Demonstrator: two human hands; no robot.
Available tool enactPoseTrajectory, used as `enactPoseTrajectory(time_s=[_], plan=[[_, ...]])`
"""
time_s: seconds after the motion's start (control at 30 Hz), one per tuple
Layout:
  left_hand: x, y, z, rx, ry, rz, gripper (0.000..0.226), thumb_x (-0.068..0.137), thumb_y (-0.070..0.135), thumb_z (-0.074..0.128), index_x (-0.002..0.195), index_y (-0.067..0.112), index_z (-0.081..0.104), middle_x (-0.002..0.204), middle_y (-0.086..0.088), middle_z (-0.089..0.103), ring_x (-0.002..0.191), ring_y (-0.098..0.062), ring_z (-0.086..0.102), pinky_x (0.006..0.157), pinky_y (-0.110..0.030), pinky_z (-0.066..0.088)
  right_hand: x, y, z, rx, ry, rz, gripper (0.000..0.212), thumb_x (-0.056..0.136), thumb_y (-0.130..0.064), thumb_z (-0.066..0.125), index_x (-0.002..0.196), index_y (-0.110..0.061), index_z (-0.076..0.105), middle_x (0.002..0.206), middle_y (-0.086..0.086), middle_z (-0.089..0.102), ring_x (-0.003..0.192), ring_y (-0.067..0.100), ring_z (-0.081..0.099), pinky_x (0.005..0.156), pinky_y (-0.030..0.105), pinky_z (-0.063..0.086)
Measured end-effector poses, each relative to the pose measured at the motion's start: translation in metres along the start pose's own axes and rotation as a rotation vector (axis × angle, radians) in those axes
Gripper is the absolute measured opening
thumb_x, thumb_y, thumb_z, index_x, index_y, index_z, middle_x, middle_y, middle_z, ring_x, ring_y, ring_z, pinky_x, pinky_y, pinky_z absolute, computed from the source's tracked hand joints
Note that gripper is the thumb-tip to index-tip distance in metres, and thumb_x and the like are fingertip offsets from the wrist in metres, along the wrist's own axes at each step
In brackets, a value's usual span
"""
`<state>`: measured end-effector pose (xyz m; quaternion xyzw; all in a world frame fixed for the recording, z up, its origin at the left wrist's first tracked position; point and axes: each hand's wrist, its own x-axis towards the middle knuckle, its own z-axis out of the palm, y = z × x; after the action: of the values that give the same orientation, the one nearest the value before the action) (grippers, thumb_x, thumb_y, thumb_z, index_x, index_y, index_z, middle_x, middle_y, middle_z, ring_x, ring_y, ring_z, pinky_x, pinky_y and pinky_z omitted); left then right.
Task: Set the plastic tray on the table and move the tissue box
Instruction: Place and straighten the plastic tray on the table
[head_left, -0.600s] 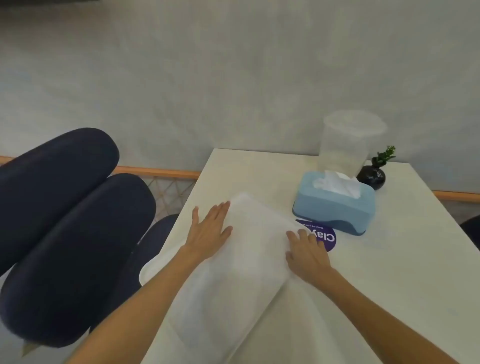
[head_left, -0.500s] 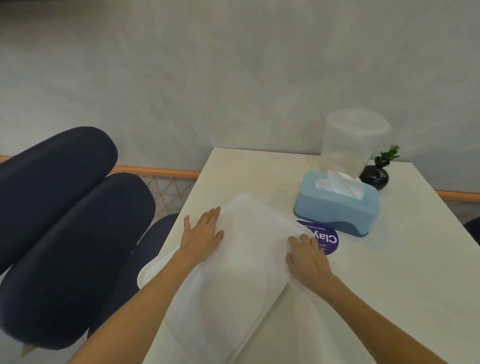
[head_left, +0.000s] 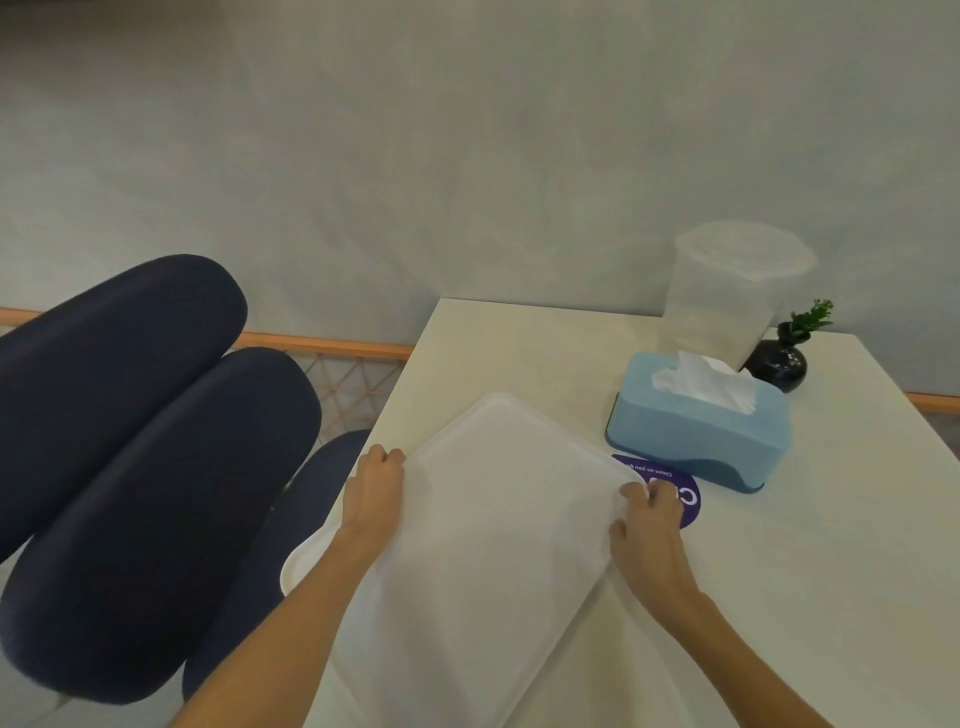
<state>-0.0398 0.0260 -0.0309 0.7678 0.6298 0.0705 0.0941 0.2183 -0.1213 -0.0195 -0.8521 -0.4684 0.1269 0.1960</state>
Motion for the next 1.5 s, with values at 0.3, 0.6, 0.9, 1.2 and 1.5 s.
enactPoseTrajectory(time_s=[0.3,0.6,0.9,1.2,1.5], plan=[[0.001,-0.005,-0.004,0.024,0.001,-0.026,0.024,0.096,0.006,0.046,0.116,0.008,0.058,0.113,-0.01,0.059,0.098,-0.027,0.059,0.077,-0.039,0.055,0.0,-0.009,0.005,0.152,-0.058,0.152,0.047,0.09,-0.001,0.053,0.135,0.001,0.036,0.13,0.023,0.047,0.112,0.036,0.055,0.093,0.041,0.051],[-0.009,-0.026,-0.014,-0.008,-0.016,-0.088,0.017,0.098,0.013,0.046,0.103,0.006,0.061,0.102,-0.011,0.063,0.079,-0.024,0.06,0.069,-0.035,0.053,0.024,-0.029,-0.001,0.212,-0.084,0.074,0.032,0.089,0.007,0.043,0.121,0.011,0.044,0.123,0.033,0.047,0.112,0.045,0.048,0.087,0.041,0.041],[-0.022,-0.052,-0.019,-0.115,-0.052,-0.186,0.014,0.095,0.014,0.051,0.099,0.011,0.064,0.095,-0.006,0.067,0.082,-0.025,0.065,0.072,-0.037,0.058,0.051,-0.056,0.006,0.163,-0.121,0.007,0.023,0.087,0.005,0.041,0.108,0.01,0.049,0.112,0.033,0.051,0.103,0.046,0.052,0.079,0.041,0.041],[-0.032,-0.065,-0.021,-0.237,-0.062,-0.22,0.015,0.095,0.012,0.053,0.105,0.013,0.063,0.102,-0.008,0.067,0.086,-0.024,0.066,0.07,-0.031,0.055,0.058,-0.075,0.013,0.059,-0.165,0.001,0.025,0.091,0.005,0.04,0.114,0.008,0.052,0.119,0.027,0.053,0.095,0.034,0.055,0.083,0.036,0.047],[-0.034,-0.067,-0.023,-0.268,-0.078,-0.214,0.019,0.094,0.015,0.057,0.111,0.013,0.064,0.109,-0.008,0.067,0.091,-0.023,0.065,0.074,-0.029,0.053,0.052,-0.076,0.016,0.002,-0.148,0.055,0.028,0.092,0.001,0.045,0.119,0.006,0.046,0.124,0.023,0.053,0.107,0.034,0.06,0.084,0.033,0.051]])
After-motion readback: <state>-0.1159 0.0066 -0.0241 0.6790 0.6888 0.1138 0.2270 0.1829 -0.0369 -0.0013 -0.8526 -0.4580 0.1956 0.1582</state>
